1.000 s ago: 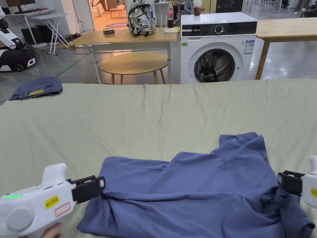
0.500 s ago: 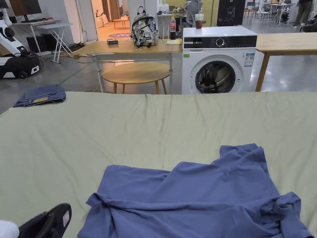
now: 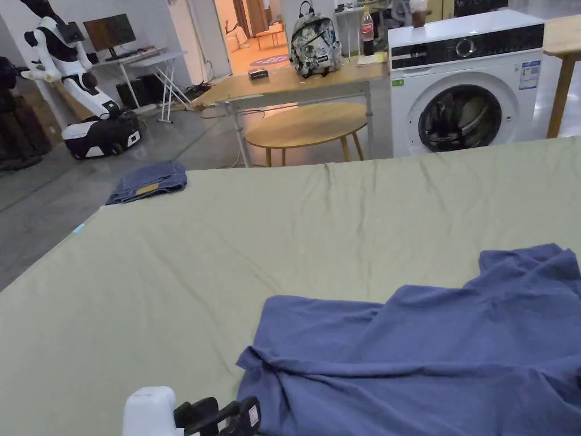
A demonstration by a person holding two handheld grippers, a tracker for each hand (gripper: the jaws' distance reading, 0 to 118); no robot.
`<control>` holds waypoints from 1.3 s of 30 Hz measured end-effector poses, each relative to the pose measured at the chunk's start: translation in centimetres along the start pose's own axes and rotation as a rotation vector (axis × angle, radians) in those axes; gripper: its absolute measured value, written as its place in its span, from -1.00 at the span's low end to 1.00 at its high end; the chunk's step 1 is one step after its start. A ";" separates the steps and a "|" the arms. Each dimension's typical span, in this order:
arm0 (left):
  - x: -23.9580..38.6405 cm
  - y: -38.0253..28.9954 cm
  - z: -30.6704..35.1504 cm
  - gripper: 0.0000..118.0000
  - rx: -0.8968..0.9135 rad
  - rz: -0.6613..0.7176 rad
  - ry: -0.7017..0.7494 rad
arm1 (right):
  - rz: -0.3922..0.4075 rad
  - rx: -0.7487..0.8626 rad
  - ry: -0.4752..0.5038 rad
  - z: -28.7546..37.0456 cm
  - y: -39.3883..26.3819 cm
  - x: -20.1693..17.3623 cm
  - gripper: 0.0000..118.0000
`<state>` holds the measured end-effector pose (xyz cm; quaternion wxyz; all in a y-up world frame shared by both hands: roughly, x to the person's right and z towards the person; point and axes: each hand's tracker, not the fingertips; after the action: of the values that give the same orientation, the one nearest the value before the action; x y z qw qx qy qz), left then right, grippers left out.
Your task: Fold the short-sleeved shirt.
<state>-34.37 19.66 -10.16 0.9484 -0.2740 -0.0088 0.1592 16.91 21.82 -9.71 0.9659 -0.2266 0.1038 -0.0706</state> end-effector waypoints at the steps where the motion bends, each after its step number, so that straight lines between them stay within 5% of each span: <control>1: -1.0 -0.1 -1.6 -0.10 -0.049 0.011 0.018 | -0.009 -0.009 0.003 -0.1 -0.2 0.1 -1.00; 8: -4.8 -1.6 -13.6 -0.19 -0.288 0.075 0.156 | -0.072 -0.069 -0.023 -0.1 -1.5 2.0 -1.00; 9: -4.2 -1.9 -14.0 -0.35 -0.285 0.060 0.158 | -0.072 -0.083 -0.040 -0.2 -1.7 2.3 -1.00; 11: -3.0 -1.7 -14.0 -1.00 -0.269 -0.073 0.223 | -0.077 -0.098 -0.062 -0.4 -2.0 3.0 -1.00; 16: -1.8 -1.7 -14.0 -1.00 -0.302 -0.047 0.202 | -0.139 -0.123 -0.062 -3.9 -1.4 4.5 -0.98; 17: -1.7 -1.6 -13.9 -1.00 -0.301 -0.052 0.199 | -0.153 -0.143 -0.070 -5.5 -1.2 4.9 -0.82; 19: -1.5 -1.5 -13.9 -1.00 -0.310 -0.079 0.196 | -0.206 -0.214 -0.063 -9.5 -1.8 6.9 0.28; 20: -1.1 -1.5 -13.7 -1.00 -0.314 -0.089 0.197 | -0.228 -0.235 -0.081 -11.6 -2.1 7.6 0.57; 23: -0.9 -1.4 -13.6 -1.00 -0.311 -0.105 0.205 | -0.290 -0.293 -0.154 -17.3 -3.1 9.4 0.49; 24: -0.4 -1.4 -13.1 -1.00 -0.308 -0.100 0.204 | -0.311 -0.329 -0.155 -18.9 -3.6 9.9 0.31; 26: -0.2 -1.6 -12.8 -1.00 -0.300 -0.104 0.201 | -0.230 -0.353 -0.229 -19.5 -3.9 9.4 -0.28; 28: -0.4 -1.4 -12.7 -1.00 -0.292 -0.094 0.200 | -0.237 -0.290 -0.219 -17.6 -3.1 8.7 -0.91; 31: -1.4 -0.8 -11.6 -1.00 -0.275 -0.004 0.128 | -0.285 -0.291 -0.229 -16.2 -2.3 9.4 -0.90; 33: -2.7 0.1 -9.6 -1.00 -0.191 0.073 0.092 | -0.199 -0.222 -0.333 -14.3 -1.6 8.6 -0.90; 39: -4.2 1.2 -4.9 -1.00 -0.155 0.049 0.086 | -0.187 -0.182 -0.312 -9.9 -1.5 7.5 -0.91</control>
<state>-38.20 16.82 -14.71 0.9197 -0.3531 0.0266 0.1693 21.76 14.95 -18.99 0.9350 -0.3299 -0.0626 -0.1141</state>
